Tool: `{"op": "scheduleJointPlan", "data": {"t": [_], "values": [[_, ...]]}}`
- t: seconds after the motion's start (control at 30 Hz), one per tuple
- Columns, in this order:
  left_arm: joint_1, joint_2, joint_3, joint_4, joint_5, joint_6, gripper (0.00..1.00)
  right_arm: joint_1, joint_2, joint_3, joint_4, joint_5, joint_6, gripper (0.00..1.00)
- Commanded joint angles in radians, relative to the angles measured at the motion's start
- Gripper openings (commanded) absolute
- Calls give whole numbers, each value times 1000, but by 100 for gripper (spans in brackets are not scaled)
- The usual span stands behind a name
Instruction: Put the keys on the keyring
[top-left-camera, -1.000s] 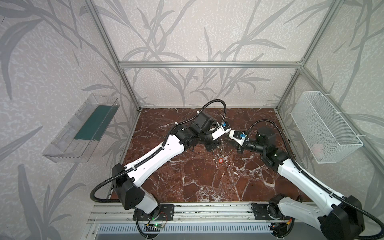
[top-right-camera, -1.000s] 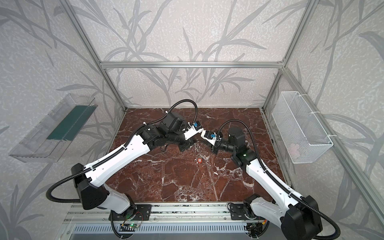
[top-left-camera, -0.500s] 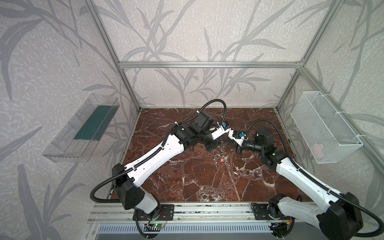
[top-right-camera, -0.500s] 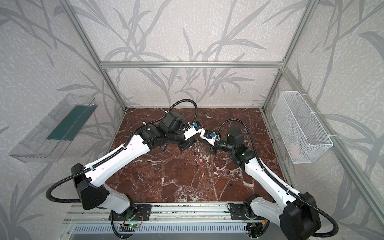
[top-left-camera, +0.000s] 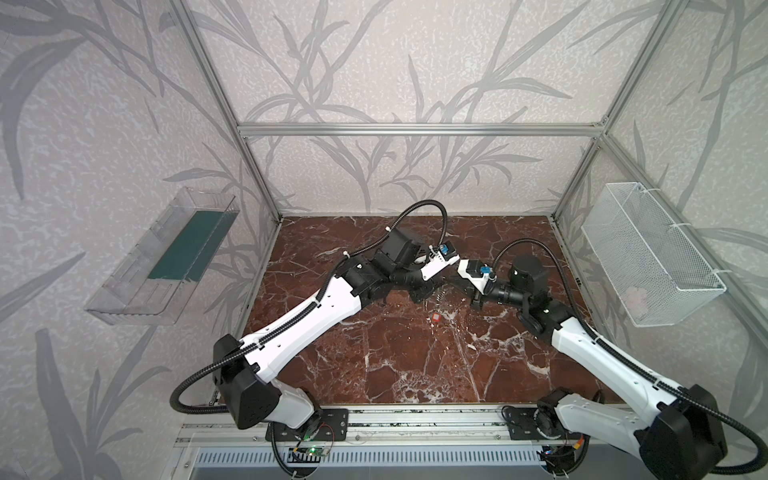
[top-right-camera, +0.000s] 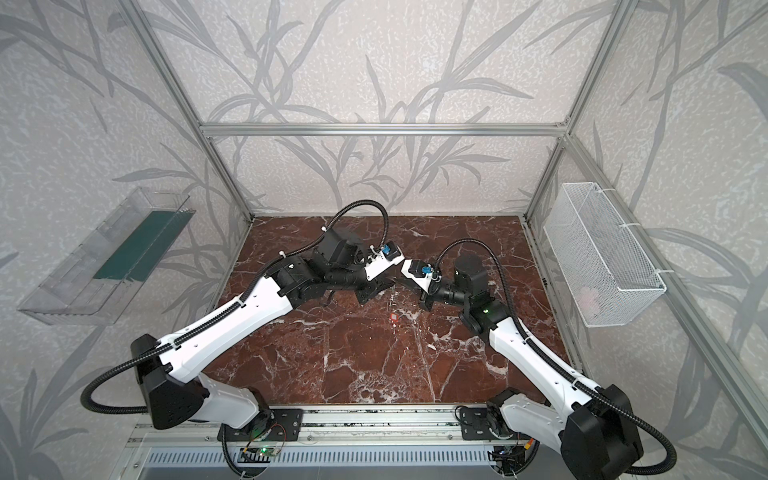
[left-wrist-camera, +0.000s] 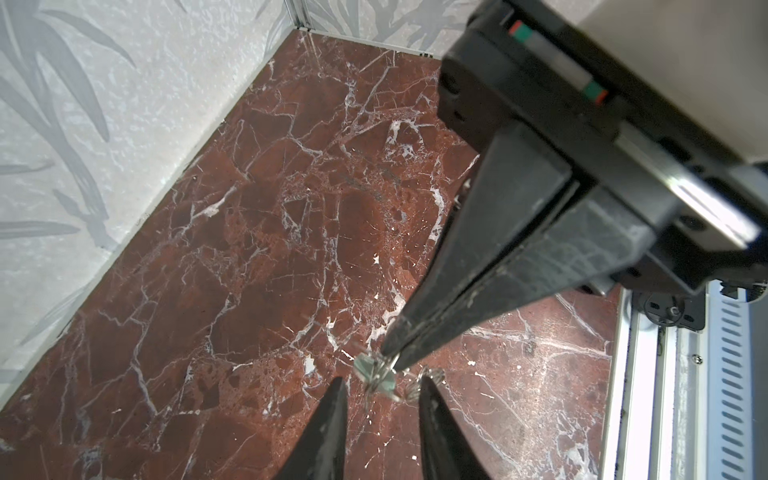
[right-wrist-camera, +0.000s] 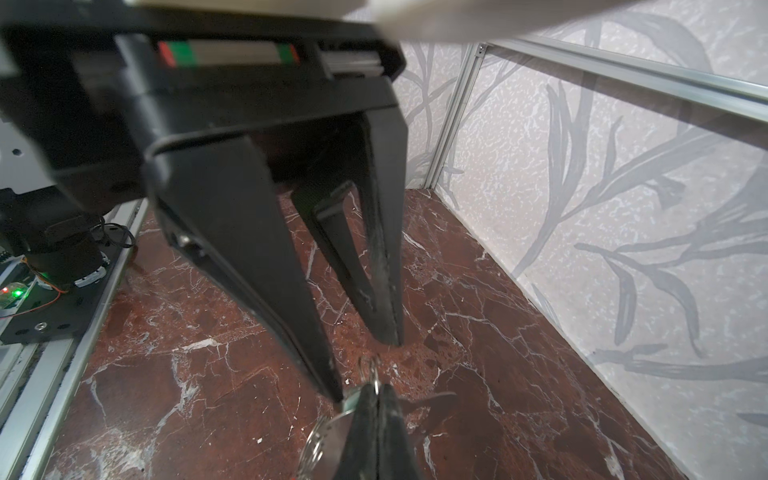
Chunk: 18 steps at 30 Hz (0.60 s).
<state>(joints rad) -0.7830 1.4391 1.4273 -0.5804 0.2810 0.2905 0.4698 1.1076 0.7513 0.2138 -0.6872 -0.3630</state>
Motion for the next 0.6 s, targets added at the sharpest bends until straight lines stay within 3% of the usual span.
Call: {"op": "scheduleJointPlan", "data": {"t": [0.0, 0.27, 0.57], "values": [[18, -63, -45, 92, -12, -22, 39, 4, -34, -17, 108, 8, 58, 0], [52, -161, -189, 206, 30, -49, 39, 3, -32, -27, 178, 3, 114, 0], [51, -169, -255, 328, 66, -70, 39, 3, -48, -26, 193, 6, 139, 0]]}}
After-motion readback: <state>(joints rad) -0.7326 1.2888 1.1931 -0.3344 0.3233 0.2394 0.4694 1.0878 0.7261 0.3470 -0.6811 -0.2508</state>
